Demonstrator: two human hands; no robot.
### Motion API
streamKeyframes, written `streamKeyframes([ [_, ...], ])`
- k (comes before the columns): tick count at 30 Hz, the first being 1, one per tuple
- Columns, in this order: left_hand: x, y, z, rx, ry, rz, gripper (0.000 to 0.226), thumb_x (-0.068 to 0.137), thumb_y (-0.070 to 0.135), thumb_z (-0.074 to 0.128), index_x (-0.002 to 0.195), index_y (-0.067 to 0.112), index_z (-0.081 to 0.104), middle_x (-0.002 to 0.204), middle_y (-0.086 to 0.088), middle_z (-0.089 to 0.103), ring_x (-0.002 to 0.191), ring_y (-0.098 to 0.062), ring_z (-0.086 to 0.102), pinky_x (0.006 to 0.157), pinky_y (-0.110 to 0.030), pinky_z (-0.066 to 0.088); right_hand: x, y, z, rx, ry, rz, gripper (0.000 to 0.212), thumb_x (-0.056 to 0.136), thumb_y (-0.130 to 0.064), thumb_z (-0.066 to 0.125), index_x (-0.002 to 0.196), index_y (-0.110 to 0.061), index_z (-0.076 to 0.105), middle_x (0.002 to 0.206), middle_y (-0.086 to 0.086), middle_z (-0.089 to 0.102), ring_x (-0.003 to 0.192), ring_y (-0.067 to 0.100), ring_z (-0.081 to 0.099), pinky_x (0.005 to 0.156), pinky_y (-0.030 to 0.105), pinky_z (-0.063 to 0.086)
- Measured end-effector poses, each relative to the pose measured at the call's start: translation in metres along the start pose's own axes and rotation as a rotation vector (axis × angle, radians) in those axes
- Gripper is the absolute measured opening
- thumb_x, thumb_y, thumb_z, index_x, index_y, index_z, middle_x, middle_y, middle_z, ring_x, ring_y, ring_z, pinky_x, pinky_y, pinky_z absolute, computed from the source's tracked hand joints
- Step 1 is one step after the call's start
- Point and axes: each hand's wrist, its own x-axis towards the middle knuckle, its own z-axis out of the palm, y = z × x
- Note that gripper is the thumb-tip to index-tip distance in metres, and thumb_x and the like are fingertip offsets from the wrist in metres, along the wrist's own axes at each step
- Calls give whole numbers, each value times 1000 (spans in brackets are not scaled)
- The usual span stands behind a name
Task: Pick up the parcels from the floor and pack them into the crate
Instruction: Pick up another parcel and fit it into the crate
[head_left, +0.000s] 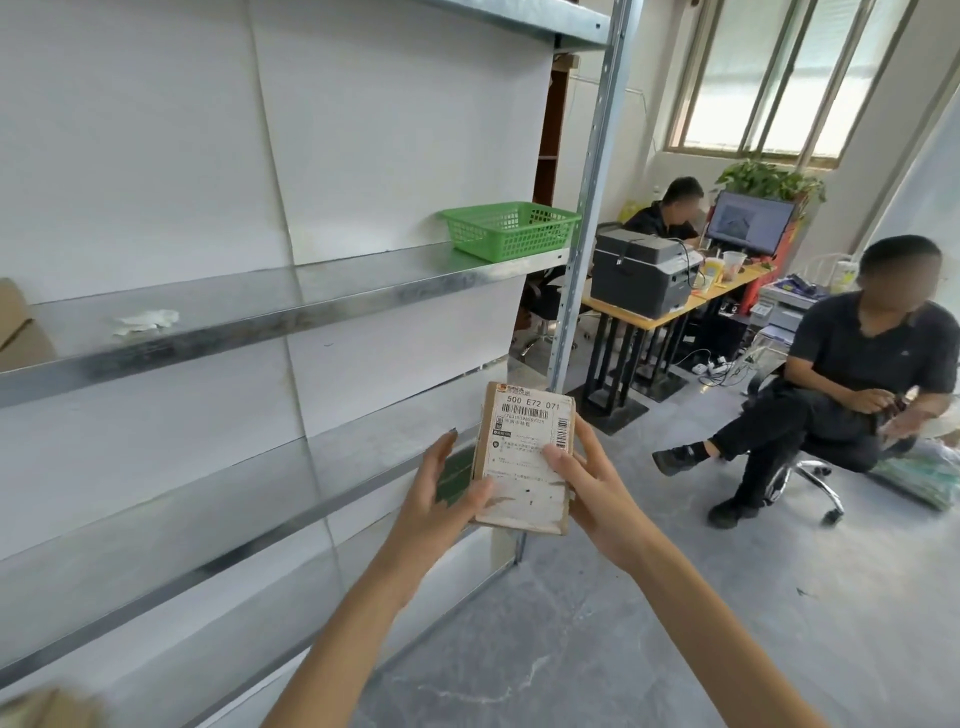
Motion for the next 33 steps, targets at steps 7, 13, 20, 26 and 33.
streamKeyframes([
  [7,-12,0,-14,-3,-59,60,57,82,25,69,128,44,40,117,23,57,100,8,60,70,-19,54,-2,5,13,-25,-53,11,73,78,-33,63,144,-33,31,123,4,65,109,24,65,83,39,57],
  [13,-36,-3,-11,-63,82,84,55,78,29,70,128,36,48,121,13,61,108,-8,62,74,-19,54,-17,10,19,-15,-74,-29,67,83,-36,57,143,-40,27,119,3,65,106,21,65,80,35,56],
  [20,-73,-2,18,-140,328,180,60,75,36,67,131,35,47,127,13,59,113,-9,59,85,-27,55,-47,7,12,-163,-217,-133,40,97,-26,50,134,-40,44,125,3,59,117,23,58,95,40,52],
  [26,-139,-14,55,-7,415,207,56,88,37,60,140,32,43,137,12,53,126,-7,50,99,-27,47,-109,16,-2,-147,-336,-159,43,97,-18,50,137,-34,46,125,-5,63,120,16,57,104,42,45],
  [33,-229,-16,98,58,655,247,41,92,11,57,132,19,54,135,7,53,116,9,51,79,-7,47,-191,18,-4,-132,-476,-152,45,99,-8,45,132,-38,48,123,-11,65,120,13,57,100,36,48],
])
